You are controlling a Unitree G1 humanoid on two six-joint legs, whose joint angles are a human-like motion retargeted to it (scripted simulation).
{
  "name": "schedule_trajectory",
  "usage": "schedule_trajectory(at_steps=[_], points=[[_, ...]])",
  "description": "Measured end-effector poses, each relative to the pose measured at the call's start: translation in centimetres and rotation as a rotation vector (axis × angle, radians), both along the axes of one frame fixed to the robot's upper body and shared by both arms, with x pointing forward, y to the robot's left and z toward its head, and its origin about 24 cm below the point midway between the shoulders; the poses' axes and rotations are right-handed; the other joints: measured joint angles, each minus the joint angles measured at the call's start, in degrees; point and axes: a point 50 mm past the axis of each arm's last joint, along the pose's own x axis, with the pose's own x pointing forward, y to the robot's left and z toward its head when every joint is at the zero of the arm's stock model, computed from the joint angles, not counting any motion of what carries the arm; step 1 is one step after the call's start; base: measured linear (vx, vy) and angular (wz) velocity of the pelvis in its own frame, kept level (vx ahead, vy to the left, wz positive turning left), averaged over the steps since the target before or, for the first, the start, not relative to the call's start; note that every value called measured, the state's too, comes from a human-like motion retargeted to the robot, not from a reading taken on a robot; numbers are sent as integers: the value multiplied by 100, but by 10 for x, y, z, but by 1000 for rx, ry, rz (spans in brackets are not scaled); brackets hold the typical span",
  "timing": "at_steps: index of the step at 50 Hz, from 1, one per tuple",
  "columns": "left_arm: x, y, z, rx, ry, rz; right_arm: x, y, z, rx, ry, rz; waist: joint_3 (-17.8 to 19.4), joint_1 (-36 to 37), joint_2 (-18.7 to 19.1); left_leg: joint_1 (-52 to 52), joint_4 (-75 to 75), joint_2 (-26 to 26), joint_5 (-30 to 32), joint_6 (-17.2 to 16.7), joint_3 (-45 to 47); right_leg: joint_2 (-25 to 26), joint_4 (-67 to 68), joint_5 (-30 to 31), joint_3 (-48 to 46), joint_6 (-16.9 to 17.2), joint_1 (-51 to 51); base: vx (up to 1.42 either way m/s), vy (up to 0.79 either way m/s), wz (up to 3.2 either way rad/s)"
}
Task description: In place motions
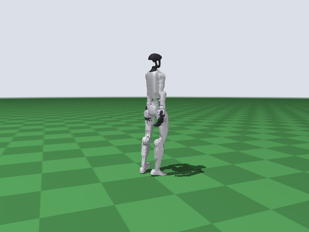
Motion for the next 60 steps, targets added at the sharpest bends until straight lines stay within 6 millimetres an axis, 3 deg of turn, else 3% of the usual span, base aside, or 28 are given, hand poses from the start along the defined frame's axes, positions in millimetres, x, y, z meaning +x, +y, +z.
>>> schedule_trajectory(at_steps=[17,41,60], points=[[-12,-1,1,3,38,27,-31,-10,7,-65,119,-46,39,-19,-13,11,3,-26,-16,-2,-4,-21,7,1,-6,7,20,0,0,0],[-4,-3,0,-3,14,29,-9,-3,2,-25,36,7,46,55,-40,-126,53,-100,-20,58,-127,-89,51,-38,-68,35,-23,0,0,0],[-10,-1,1,10,35,49,-15,-3,2,-26,59,10,82,126,-56,-226,42,-171,-63,116,-205,-129,37,-29,-149,74,-60,0,0,0]])
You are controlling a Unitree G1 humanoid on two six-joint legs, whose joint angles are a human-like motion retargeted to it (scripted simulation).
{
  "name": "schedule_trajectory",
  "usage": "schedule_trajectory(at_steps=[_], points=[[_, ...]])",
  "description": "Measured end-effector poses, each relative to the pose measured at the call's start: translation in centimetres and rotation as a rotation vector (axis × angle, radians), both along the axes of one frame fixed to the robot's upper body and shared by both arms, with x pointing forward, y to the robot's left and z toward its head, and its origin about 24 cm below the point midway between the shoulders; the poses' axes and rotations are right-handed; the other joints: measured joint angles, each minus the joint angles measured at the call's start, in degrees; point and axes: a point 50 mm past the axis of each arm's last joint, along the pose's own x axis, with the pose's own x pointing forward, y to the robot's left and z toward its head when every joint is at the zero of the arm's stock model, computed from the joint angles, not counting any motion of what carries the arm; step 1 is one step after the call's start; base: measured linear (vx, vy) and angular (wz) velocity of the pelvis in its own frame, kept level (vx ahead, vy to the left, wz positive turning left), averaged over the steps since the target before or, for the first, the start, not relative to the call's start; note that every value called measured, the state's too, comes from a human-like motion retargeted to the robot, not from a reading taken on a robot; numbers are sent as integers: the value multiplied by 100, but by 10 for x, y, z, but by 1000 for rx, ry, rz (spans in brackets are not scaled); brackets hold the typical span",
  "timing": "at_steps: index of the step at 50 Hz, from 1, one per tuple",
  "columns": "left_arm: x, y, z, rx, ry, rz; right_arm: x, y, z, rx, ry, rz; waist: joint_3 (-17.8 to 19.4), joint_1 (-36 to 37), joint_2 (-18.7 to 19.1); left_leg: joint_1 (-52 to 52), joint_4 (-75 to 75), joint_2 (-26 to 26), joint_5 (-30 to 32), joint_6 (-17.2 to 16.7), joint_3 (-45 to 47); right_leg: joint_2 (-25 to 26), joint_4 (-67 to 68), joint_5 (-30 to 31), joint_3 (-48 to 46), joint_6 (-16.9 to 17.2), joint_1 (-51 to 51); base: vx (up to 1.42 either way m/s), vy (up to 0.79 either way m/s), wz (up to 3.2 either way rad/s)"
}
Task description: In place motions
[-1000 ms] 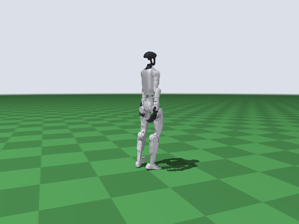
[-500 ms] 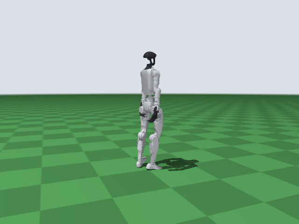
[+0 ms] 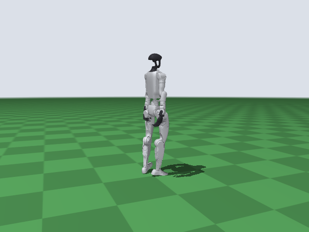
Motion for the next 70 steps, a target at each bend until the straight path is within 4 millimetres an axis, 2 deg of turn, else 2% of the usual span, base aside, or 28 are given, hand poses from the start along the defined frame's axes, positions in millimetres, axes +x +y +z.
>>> schedule_trajectory(at_steps=[24,35,39,42,44,46,48,50,51,52,54,57,60,63,65,67,70], points=[[5,1,0,0,-13,10,1,1,0,7,-1,38,48,-90,-59,-37,52,7,-85,-28,-188,-53,20,-24,-129,33,-2,0,0,0],[3,8,1,-2,-13,11,-25,-9,6,-52,73,3,83,-124,-50,-27,79,68,-118,-89,-259,-2,19,-35,-138,-8,4,1,-4,-2],[-5,20,1,4,-20,-16,-29,-9,9,-88,95,-70,92,-127,-10,-133,274,159,-164,-109,-355,43,37,-40,-87,-38,-24,-2,-7,-15],[-25,37,4,62,20,-72,-23,-9,9,-112,92,-173,98,-106,14,-284,581,252,-215,-87,-348,44,51,-35,-60,-63,-64,-1,-3,-2],[-47,48,8,111,79,-108,-11,-7,6,-117,51,-226,127,-61,-39,-441,964,301,-141,0,-332,-12,50,-21,-39,-77,-62,-4,-12,-6],[-73,55,15,148,158,-126,12,0,2,-107,-18,-236,191,8,-184,-737,1687,364,181,206,-244,-157,37,10,11,-69,-41,-11,-10,-4],[-96,57,23,154,243,-121,47,12,-2,-66,-107,-211,301,72,-352,-1355,2892,480,841,534,-357,-318,-3,45,59,-32,-29,-20,-12,7],[-119,57,32,138,320,-101,87,27,-3,13,-214,-181,476,290,-489,-2243,4292,552,1587,1117,-717,-365,-78,111,169,-12,13,-19,-17,-40],[-132,54,38,119,367,-81,108,35,-2,62,-264,-172,551,576,-590,-2650,4909,479,1672,1220,-876,-389,-98,161,328,-23,27,-10,-13,-113],[-145,51,44,96,416,-60,128,43,1,108,-314,-164,611,826,-675,-3037,5508,454,1633,1294,-963,-416,-108,200,407,-40,37,-4,-6,-123],[-167,41,57,28,518,-9,170,58,9,184,-423,-164,659,1212,-732,-3745,6572,656,1096,1337,-833,-448,-76,234,330,-94,-5,-9,-1,-80],[-186,20,71,-92,623,104,234,78,33,283,-635,-140,719,1661,-751,-4776,7826,996,505,1456,-642,-425,29,239,391,-208,-131,-8,0,-50],[-195,4,80,-197,657,212,290,94,67,368,-847,-50,822,1871,-821,-5510,8649,1226,249,1457,-492,-462,103,204,326,-271,-121,-1,-4,-38],[-196,-2,81,-218,665,212,328,100,97,385,-1017,48,953,2100,-891,-5708,8899,1219,246,1318,-373,-539,146,178,283,-307,-36,6,-1,-34],[-193,2,78,-205,650,184,342,101,111,384,-1091,99,980,2125,-934,-5626,8851,1185,293,1203,-384,-558,160,139,237,-333,39,10,-3,14],[-183,10,71,-189,608,144,345,101,114,369,-1113,126,969,2046,-950,-5312,8609,1188,288,1164,-454,-538,178,85,158,-358,114,8,-5,50],[-161,23,57,-156,508,84,335,95,103,334,-1067,124,822,1870,-951,-4581,7878,1146,293,1096,-492,-534,191,-1,-25,-356,151,7,0,66]])
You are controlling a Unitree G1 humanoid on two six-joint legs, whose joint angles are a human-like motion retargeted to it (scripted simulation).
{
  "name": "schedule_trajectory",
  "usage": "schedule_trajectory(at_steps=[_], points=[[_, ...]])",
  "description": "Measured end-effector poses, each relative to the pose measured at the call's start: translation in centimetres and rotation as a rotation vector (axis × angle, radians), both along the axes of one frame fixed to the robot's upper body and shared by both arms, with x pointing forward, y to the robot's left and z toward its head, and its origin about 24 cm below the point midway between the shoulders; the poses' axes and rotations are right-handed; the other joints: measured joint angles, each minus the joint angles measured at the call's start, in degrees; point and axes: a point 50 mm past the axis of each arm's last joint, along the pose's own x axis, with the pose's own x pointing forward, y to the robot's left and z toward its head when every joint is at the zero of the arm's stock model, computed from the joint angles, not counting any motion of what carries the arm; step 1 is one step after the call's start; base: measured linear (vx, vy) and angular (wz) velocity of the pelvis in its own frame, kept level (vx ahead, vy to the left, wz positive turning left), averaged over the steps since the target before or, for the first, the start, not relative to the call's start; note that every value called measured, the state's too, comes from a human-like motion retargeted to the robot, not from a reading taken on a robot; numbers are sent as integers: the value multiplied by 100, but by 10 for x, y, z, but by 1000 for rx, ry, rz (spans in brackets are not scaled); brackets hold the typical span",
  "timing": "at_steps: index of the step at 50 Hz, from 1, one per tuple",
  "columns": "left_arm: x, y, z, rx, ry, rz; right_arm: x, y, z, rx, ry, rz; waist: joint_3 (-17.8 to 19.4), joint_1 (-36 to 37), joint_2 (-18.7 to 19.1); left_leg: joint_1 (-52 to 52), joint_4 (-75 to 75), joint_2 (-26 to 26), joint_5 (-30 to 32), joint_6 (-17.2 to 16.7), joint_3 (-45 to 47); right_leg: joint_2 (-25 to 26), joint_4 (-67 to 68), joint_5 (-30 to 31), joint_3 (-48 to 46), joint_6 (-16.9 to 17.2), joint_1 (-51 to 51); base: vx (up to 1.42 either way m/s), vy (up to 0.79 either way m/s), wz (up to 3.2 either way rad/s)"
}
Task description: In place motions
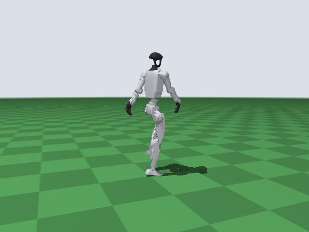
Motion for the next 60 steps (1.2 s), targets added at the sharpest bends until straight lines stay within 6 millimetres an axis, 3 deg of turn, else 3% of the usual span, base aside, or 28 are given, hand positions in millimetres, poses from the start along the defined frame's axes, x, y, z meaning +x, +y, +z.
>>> schedule_trajectory(at_steps=[3,7,8,10,12,13,15,18,20,22,23,25,27,28,30,32,35,37,40,43,48,51,53,57,60], points=[[22,11,-12,64,-91,-32,-32,-4,-28,-21,142,-14,-295,-197,25,985,-1368,-365,242,-212,-96,-40,-16,-69,-186,95,4,18,7,60],[48,18,-25,181,-189,12,-97,-11,-68,-60,379,-18,-702,-593,162,2663,-4208,-836,630,-623,-260,112,-24,-198,-360,147,63,25,11,43],[54,20,-28,203,-214,30,-115,-14,-76,-77,439,-17,-795,-694,276,3122,-5112,-894,531,-914,-339,250,-11,-245,-408,131,66,24,19,32],[69,21,-34,235,-260,66,-150,-25,-89,-131,556,2,-943,-934,482,3955,-6419,-1021,-356,-1240,-442,456,30,-351,-538,112,85,22,19,41],[82,19,-38,255,-284,104,-186,-41,-98,-216,669,51,-1010,-1171,652,4476,-7239,-983,-639,-1047,129,555,90,-471,-636,127,182,25,21,42],[88,17,-39,262,-291,118,-205,-49,-101,-260,726,79,-1068,-1300,726,4515,-7506,-1023,-473,-1151,-199,582,121,-533,-712,132,212,29,28,48],[103,15,-43,277,-308,146,-241,-64,-106,-348,821,129,-1168,-1582,814,4623,-7795,-881,-344,-1379,131,570,267,-663,-797,109,172,23,27,55],[137,17,-48,282,-369,121,-282,-82,-107,-394,886,94,-1084,-1817,911,4478,-7731,-977,-470,-1057,-160,476,678,-797,-837,33,-1,5,22,41],[163,21,-50,281,-427,63,-310,-90,-106,-367,933,10,-855,-1753,953,4489,-7592,-975,-521,-967,-435,427,1142,-598,-836,-157,-92,8,20,-28],[197,21,-52,276,-520,8,-333,-93,-103,-332,991,-76,-540,-1679,1016,4631,-7527,-806,-537,-998,-388,224,2188,128,-916,-517,-484,-6,18,-69],[218,17,-52,270,-580,-7,-340,-96,-102,-324,1017,-123,-406,-1657,1073,4667,-7518,-703,-569,-1024,-297,95,2953,615,-852,-730,-909,-18,24,-67],[260,1,-52,248,-713,17,-355,-104,-98,-343,1059,-220,-194,-1825,1081,4721,-7577,-804,-587,-930,-306,102,4538,897,-77,-1118,-1974,-16,32,-23],[310,-15,-43,199,-882,100,-372,-116,-92,-371,1097,-269,-83,-2356,1116,4715,-7645,-1017,-605,-697,-336,-451,6164,209,-84,-1118,-2910,-14,38,64],[336,-20,-36,180,-970,148,-380,-119,-89,-375,1128,-273,-51,-2696,1188,4638,-7681,-942,-560,-672,-309,-480,6763,29,-46,-1118,-3447,-28,15,82],[382,-26,-18,173,-1135,249,-396,-121,-84,-384,1204,-273,73,-3288,1437,4378,-7657,-432,-417,-741,-75,-129,7465,-22,-163,-1118,-4417,-34,-9,64],[421,-34,4,155,-1294,306,-412,-123,-77,-389,1268,-315,180,-3718,1538,4143,-7544,-221,-346,-694,10,57,7894,-59,-57,-690,-5208,-19,-2,70],[459,-43,32,134,-1469,313,-441,-120,-67,-386,1357,-399,132,-4031,1639,3840,-7469,-56,-257,-642,-90,18,8126,-84,-110,-378,-6009,1,-3,53],[470,-48,42,129,-1518,269,-458,-115,-61,-390,1402,-464,59,-4056,1661,3757,-7423,-19,-262,-620,-177,-6,8016,-61,-146,-348,-6128,7,-6,26],[473,-48,45,110,-1547,156,-470,-107,-57,-368,1448,-531,-63,-3946,1568,3827,-7408,-73,-305,-606,-157,135,7659,78,42,-246,-5815,6,-5,-8],[458,-34,32,118,-1509,18,-458,-99,-64,-310,1429,-571,-226,-3762,1435,4017,-7497,-182,-351,-667,121,222,7082,404,184,-262,-5052,5,-2,-50],[399,-7,-8,216,-1324,-77,-409,-97,-84,-223,1278,-563,-521,-3388,1359,4316,-7668,-383,-425,-811,606,298,5472,1135,146,-431,-3289,12,-4,-71],[356,-12,-30,198,-1174,-34,-375,-100,-94,-222,1163,-491,-705,-3111,1352,4388,-7703,-515,-471,-899,743,622,4114,1391,449,-391,-2286,10,-6,-56],[329,-18,-40,162,-1084,15,-355,-102,-99,-250,1099,-435,-831,-2924,1315,4401,-7696,-657,-508,-917,804,705,3014,1183,618,-152,-1593,7,-6,-45],[279,-20,-54,171,-954,102,-321,-104,-103,-298,1011,-347,-966,-2451,1099,4556,-7688,-994,-566,-963,928,543,1208,-258,239,54,-428,7,-10,-60],[237,-11,-61,250,-834,166,-298,-98,-105,-283,974,-310,-1081,-2077,1003,4622,-7675,-1081,-565,-1029,1059,552,518,-528,425,96,-217,6,-23,-61]])
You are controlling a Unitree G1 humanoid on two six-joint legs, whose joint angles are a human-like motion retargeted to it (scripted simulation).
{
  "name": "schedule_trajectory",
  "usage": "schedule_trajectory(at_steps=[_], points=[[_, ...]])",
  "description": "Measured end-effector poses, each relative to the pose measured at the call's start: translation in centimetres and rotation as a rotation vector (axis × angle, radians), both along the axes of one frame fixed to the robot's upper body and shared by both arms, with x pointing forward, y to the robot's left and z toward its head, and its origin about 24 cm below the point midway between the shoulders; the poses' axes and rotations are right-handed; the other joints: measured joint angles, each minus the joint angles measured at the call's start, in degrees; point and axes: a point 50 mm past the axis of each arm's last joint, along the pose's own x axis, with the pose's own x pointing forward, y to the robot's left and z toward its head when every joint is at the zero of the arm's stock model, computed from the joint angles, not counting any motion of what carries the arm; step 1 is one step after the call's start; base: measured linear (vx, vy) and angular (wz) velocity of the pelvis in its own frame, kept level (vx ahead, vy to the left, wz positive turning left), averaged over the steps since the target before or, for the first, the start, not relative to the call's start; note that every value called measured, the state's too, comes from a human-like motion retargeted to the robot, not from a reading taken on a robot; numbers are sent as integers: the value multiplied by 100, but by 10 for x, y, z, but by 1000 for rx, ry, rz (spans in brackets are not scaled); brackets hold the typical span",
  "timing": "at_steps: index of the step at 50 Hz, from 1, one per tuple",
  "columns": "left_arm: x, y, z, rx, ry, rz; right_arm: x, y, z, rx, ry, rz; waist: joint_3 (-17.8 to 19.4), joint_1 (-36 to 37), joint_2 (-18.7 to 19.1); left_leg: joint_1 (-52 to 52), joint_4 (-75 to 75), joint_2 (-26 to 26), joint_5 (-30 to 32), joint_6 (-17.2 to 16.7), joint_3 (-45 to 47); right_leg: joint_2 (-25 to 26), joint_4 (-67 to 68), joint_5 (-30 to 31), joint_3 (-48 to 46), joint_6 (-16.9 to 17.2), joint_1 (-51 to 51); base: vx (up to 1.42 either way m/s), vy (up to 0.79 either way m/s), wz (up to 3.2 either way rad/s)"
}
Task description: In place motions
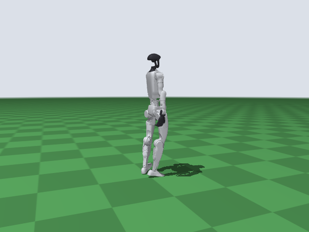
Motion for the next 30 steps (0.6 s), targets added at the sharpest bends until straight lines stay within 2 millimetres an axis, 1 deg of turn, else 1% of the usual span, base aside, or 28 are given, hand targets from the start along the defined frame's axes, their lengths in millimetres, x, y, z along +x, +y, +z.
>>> schedule_trajectory(at_steps=[2,5,7,8,10,12,13,14,15,17,18,20,23,25,26,28,30], points=[[-27,4,-1,6,92,74,20,7,-1,28,-36,18,4,118,-51,-14,91,-4,-17,-30,4,7,-244,99,78,67,64,-9,-23,-21],[-66,9,1,-11,232,197,53,20,0,68,-107,67,125,185,-66,-101,412,111,20,0,-15,3,-350,184,173,122,132,-14,-26,-5],[-91,10,4,-28,313,259,73,29,1,93,-156,94,205,136,-126,-226,841,207,252,93,52,-33,-326,196,206,80,165,-8,-18,20],[-102,10,6,-35,345,274,83,35,2,107,-183,91,236,136,-182,-375,1210,289,477,162,108,-97,-297,197,249,93,169,-13,-24,25],[-120,13,10,-36,388,255,106,50,4,159,-259,46,348,202,-358,-966,2403,564,1111,345,70,-306,-242,205,308,138,165,-18,-23,17],[-137,20,14,-7,425,177,137,66,12,239,-366,-32,577,542,-470,-1721,3774,867,1683,717,-180,-362,-218,247,434,144,187,-21,-23,-36],[-146,24,16,12,449,132,154,72,18,281,-416,-64,703,737,-510,-2160,4398,855,1863,886,-491,-349,-216,282,503,122,215,-18,-20,-54],[-156,27,19,25,483,87,169,78,24,316,-457,-89,803,907,-551,-2543,5018,921,1728,926,-622,-353,-199,309,512,89,234,-14,-16,-45],[-167,29,22,34,522,42,183,84,30,348,-493,-109,890,1065,-593,-2898,5636,1026,1434,902,-664,-366,-175,334,489,52,249,-11,-12,-39],[-186,27,30,22,606,-26,215,92,47,388,-590,-118,1072,1467,-576,-3585,6722,1455,983,995,-491,-313,-89,383,479,-59,224,-15,-9,-52],[-193,24,33,8,642,-45,233,95,57,405,-648,-109,1176,1664,-572,-3926,7214,1644,800,1073,-401,-298,-25,406,472,-125,186,-19,-7,-72],[-207,16,39,-34,695,-48,265,104,80,446,-765,-55,1362,2008,-602,-4596,8047,2002,559,1103,-273,-288,93,414,555,-238,158,-18,-8,-100],[-225,2,47,-112,745,-33,304,115,117,473,-932,57,1658,2592,-803,-5323,8705,2226,479,1001,-73,-607,198,468,642,-265,123,-12,-6,-133],[-234,-6,52,-145,778,-32,322,118,137,466,-1025,126,1747,2918,-932,-5682,8804,2200,515,883,3,-859,230,492,682,-225,61,-6,1,-92],[-238,-8,54,-154,795,-30,328,119,144,457,-1058,148,1726,2999,-977,-5842,8804,2152,542,815,-13,-935,217,503,663,-211,32,0,2,-41],[-242,-11,57,-167,818,-21,336,121,154,443,-1115,172,1666,3091,-1054,-6007,8741,2080,597,694,-9,-1033,191,519,620,-194,-9,3,-2,1],[-241,-11,56,-174,817,-13,340,124,161,446,-1152,170,1609,3101,-1071,-5888,8608,2071,617,644,51,-1029,172,524,605,-194,-19,4,-5,21]])
